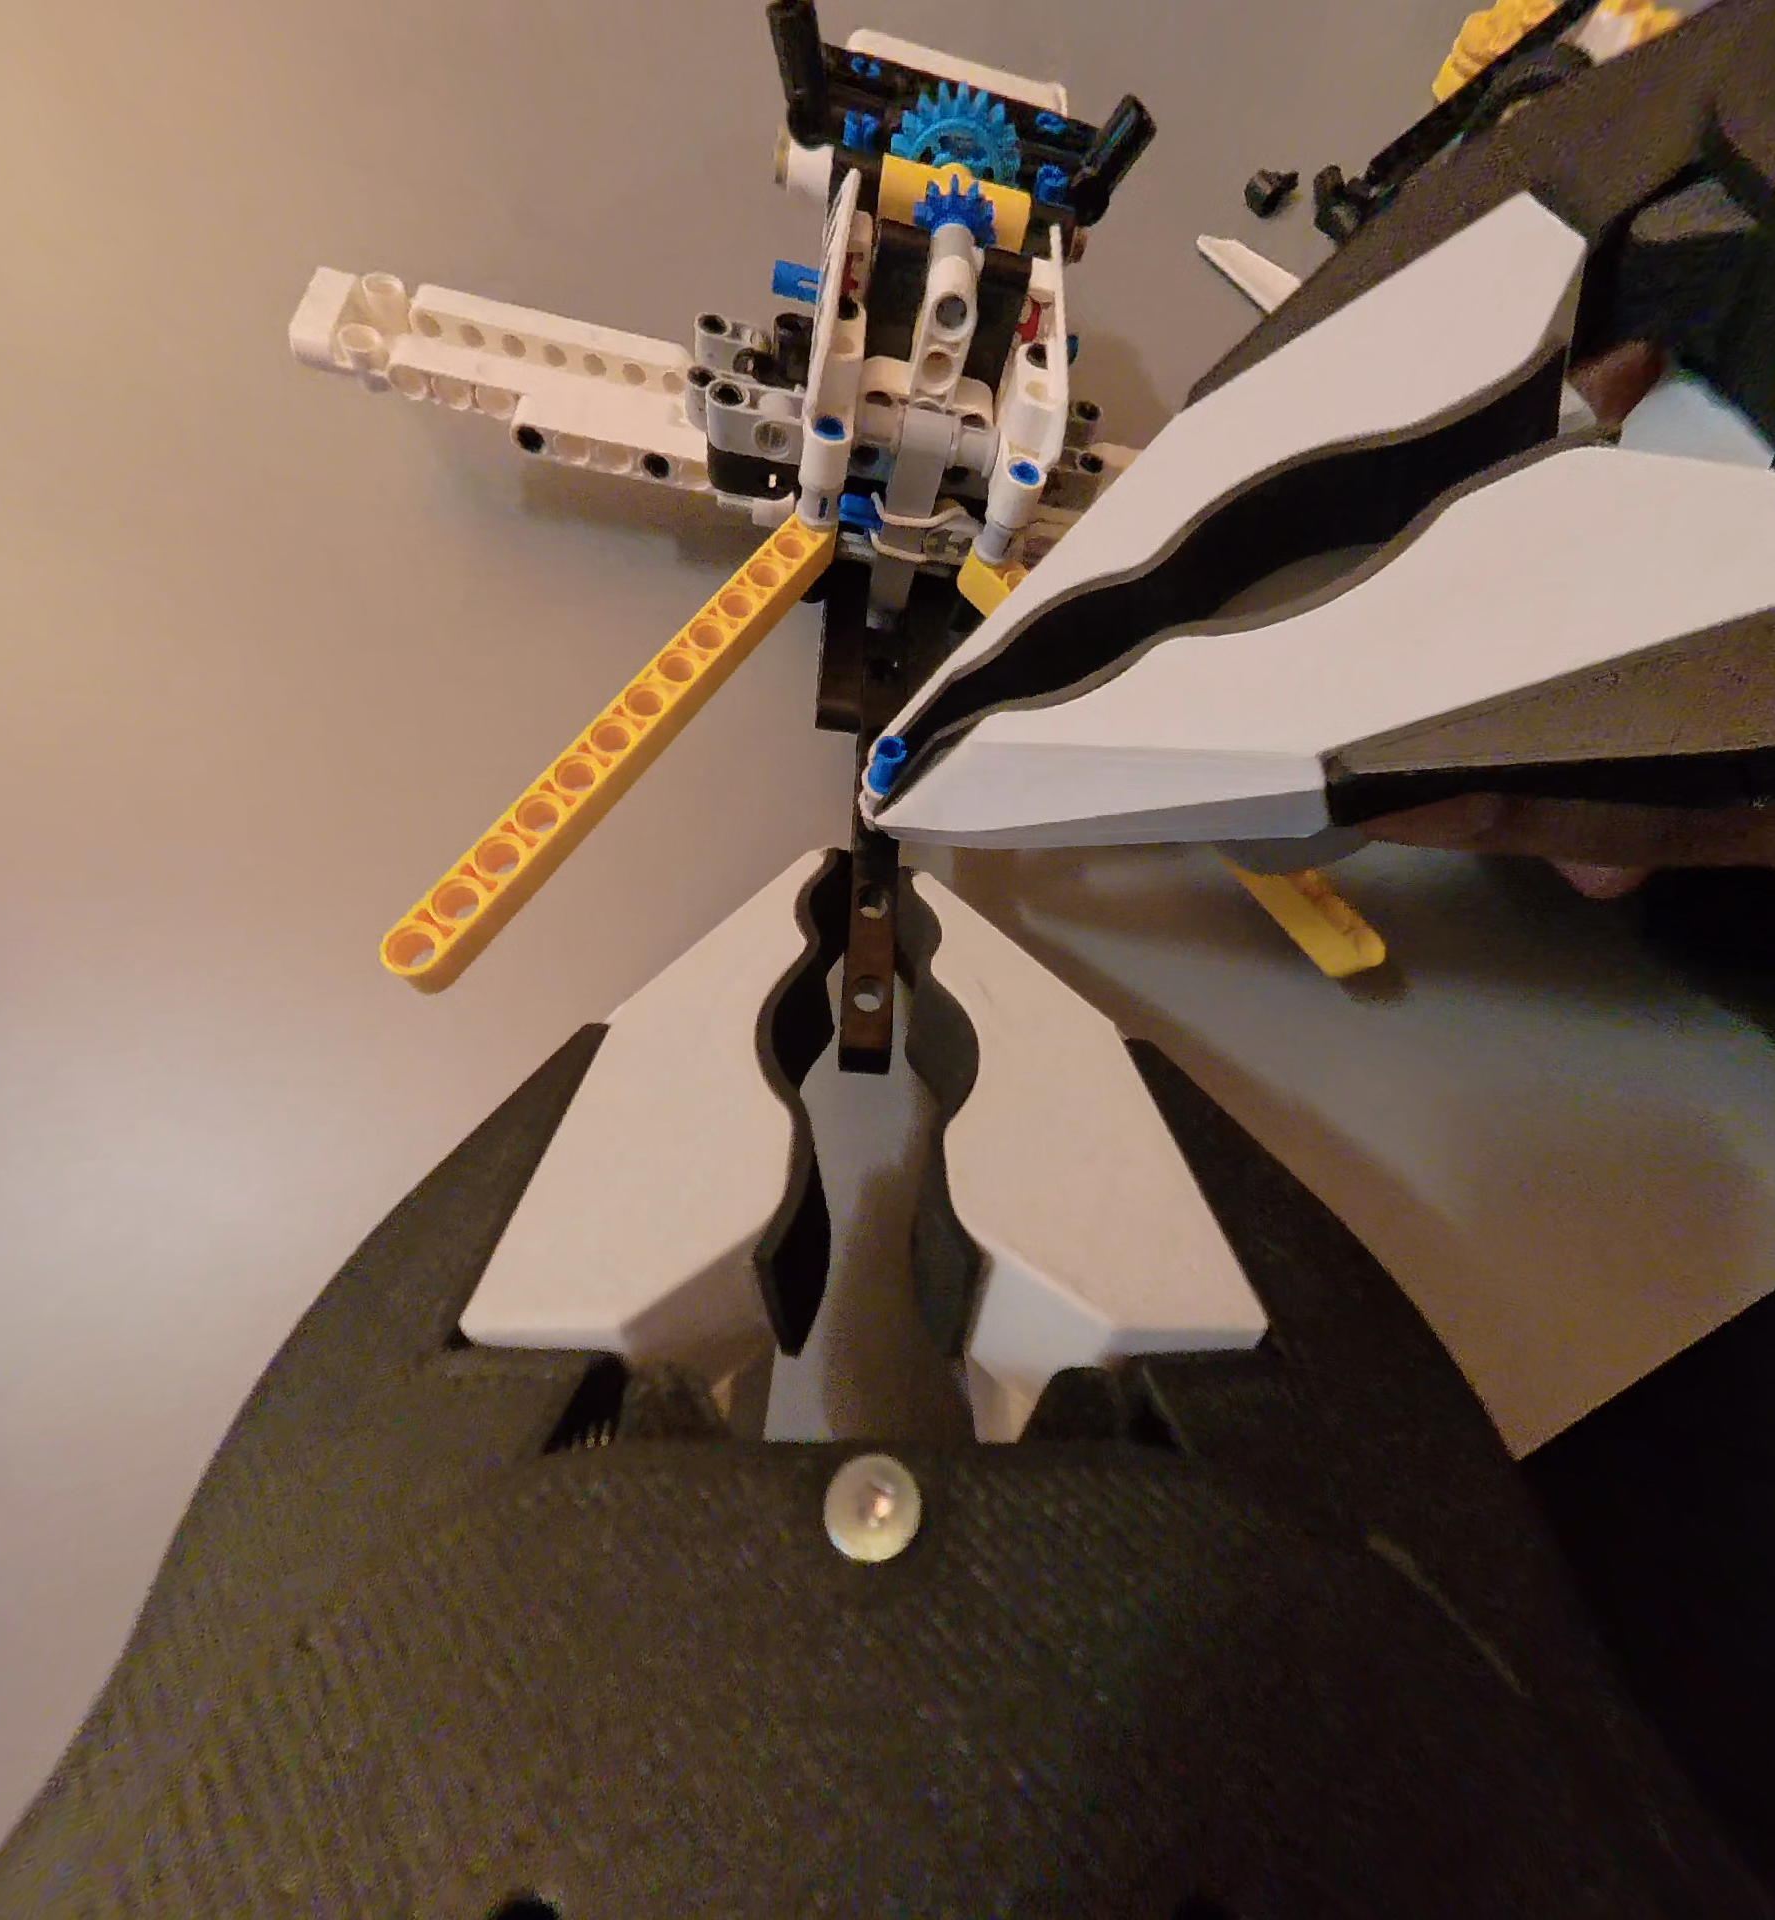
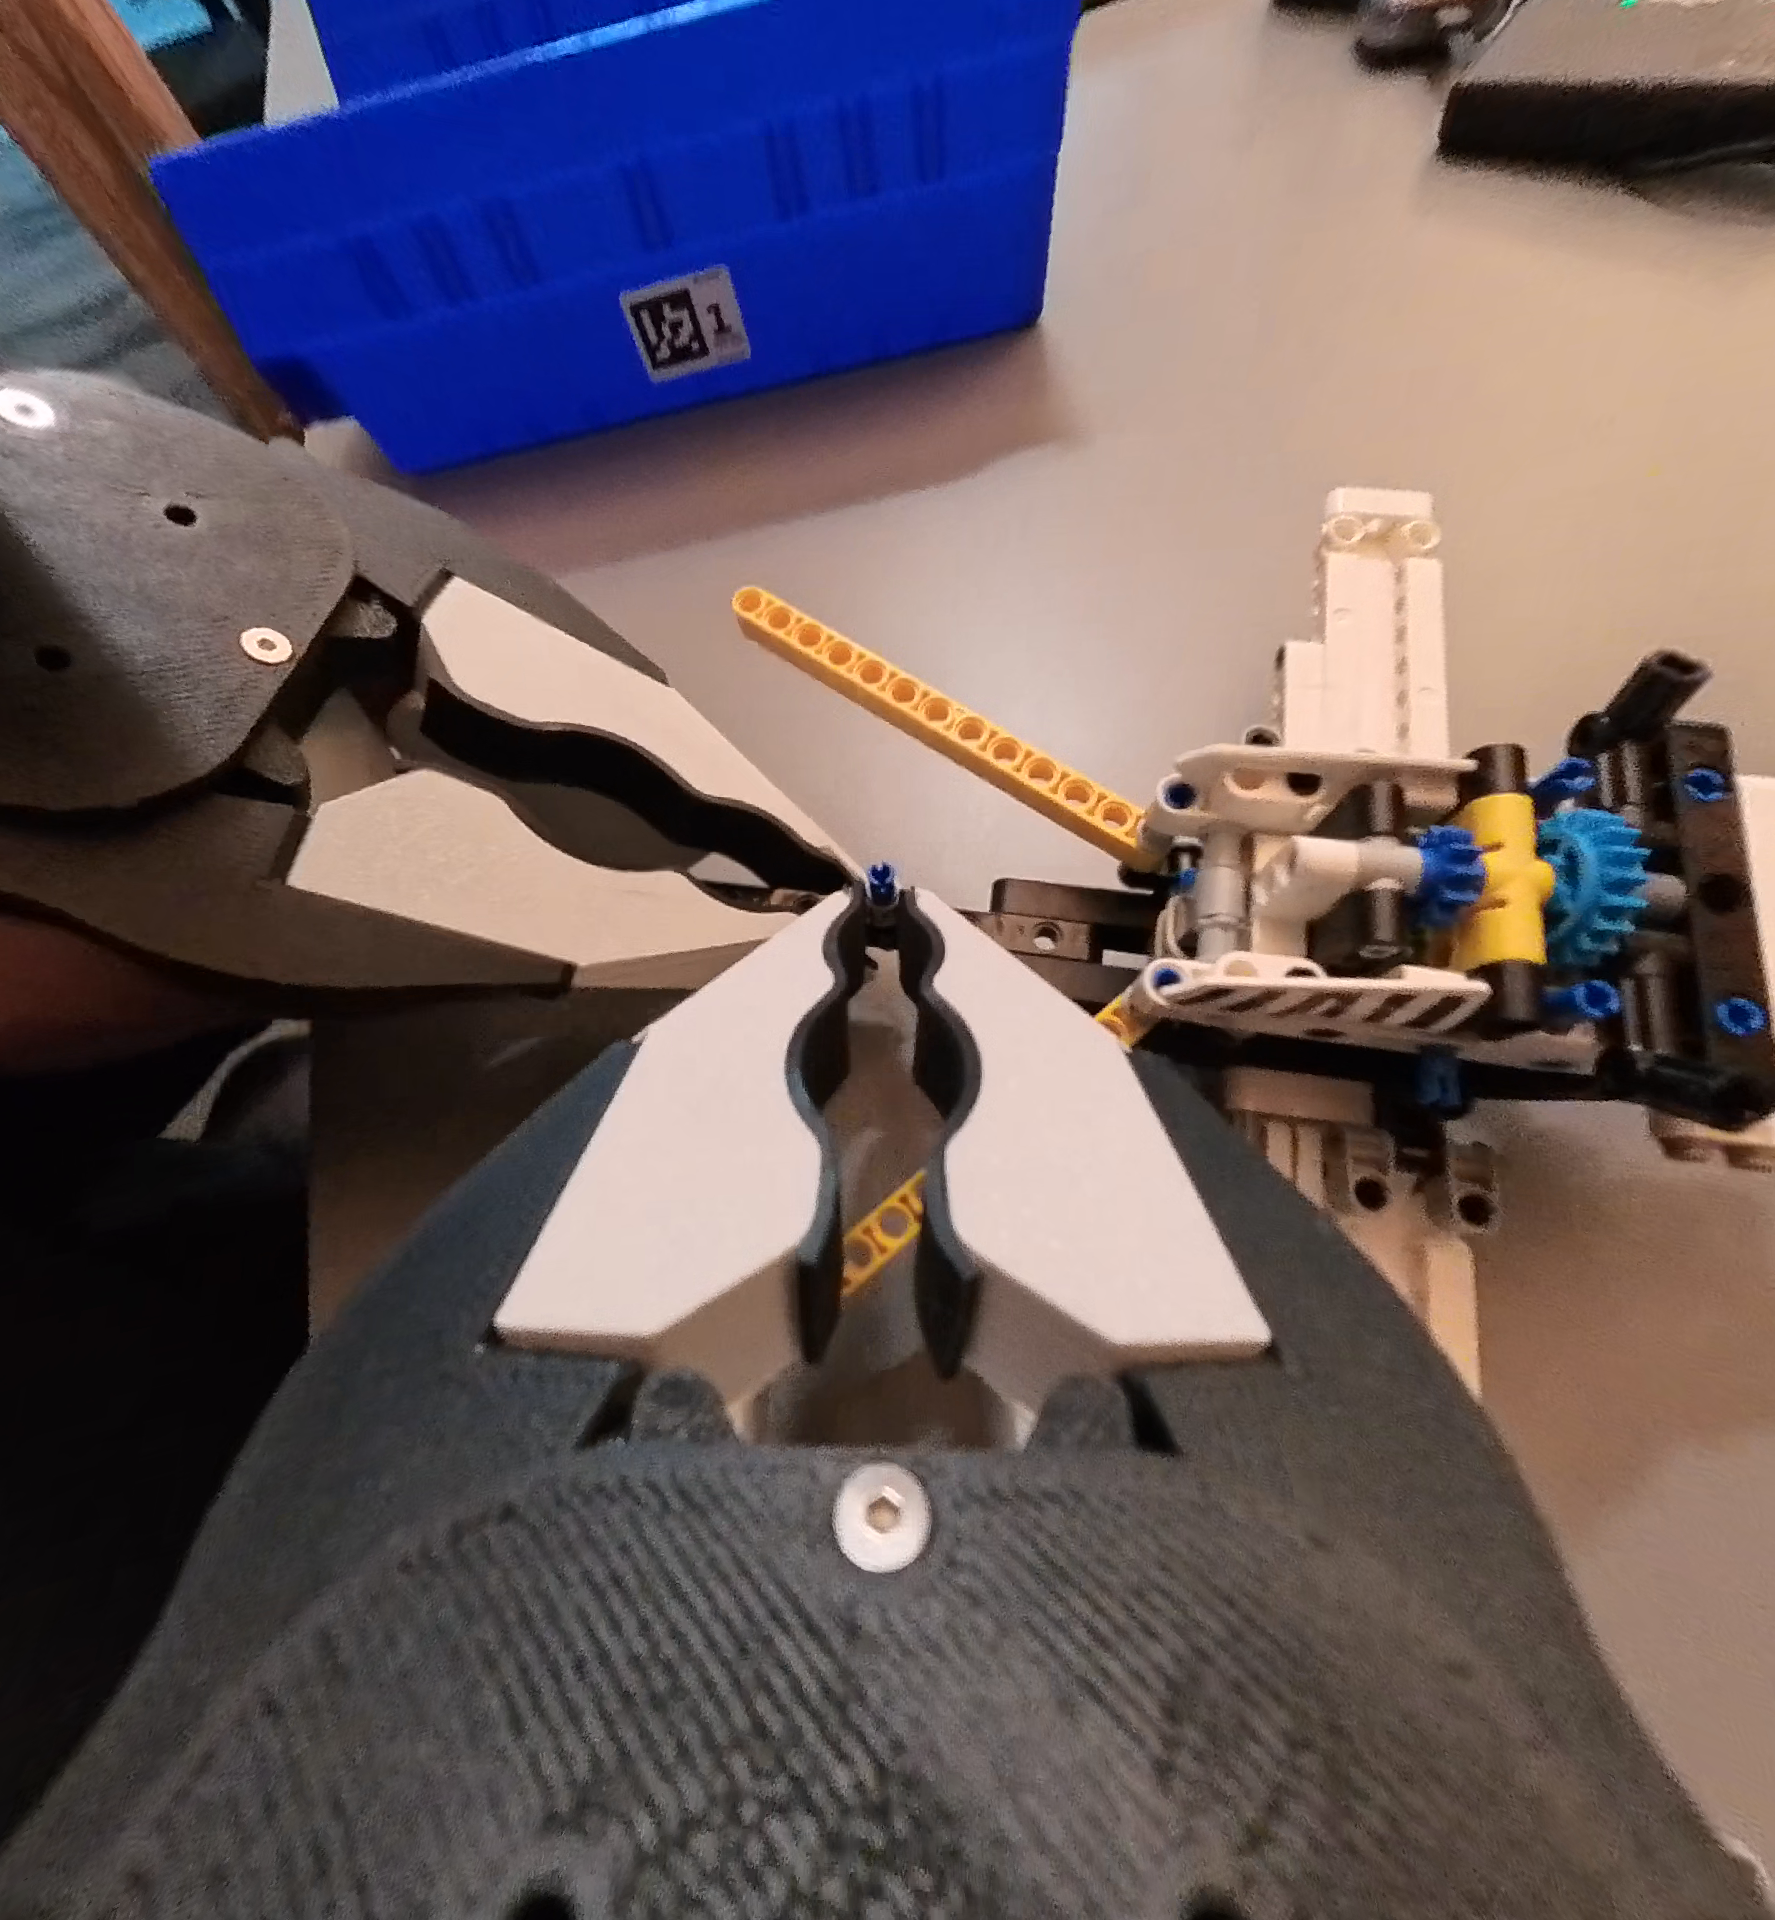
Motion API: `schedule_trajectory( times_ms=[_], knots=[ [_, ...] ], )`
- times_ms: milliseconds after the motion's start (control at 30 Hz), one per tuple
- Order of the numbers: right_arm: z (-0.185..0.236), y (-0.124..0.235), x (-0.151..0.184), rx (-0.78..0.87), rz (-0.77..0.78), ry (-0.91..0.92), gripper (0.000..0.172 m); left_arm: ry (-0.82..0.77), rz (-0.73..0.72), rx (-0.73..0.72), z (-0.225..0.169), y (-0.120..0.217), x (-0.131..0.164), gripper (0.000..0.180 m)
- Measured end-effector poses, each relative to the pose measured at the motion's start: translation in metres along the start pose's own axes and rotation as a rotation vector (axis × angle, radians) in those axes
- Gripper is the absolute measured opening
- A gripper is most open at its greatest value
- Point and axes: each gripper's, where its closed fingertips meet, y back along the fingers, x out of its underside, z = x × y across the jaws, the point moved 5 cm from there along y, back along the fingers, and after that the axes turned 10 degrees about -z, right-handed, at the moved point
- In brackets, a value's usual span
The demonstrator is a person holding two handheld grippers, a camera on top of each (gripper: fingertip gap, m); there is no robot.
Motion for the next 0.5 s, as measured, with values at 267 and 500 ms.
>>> schedule_trajectory(
  times_ms=[267, 500],
  knots=[
    [-0.007, 0.006, -0.009, 0.005, -0.202, -0.138, 0.002, 0.056, -0.061, 0.039, 0.005, 0.002, -0.016, 0.009],
    [-0.01, 0.015, -0.015, 0.065, -0.29, -0.11, 0.002, 0.06, -0.102, 0.05, 0.002, -0.001, -0.027, 0.01]
  ],
)
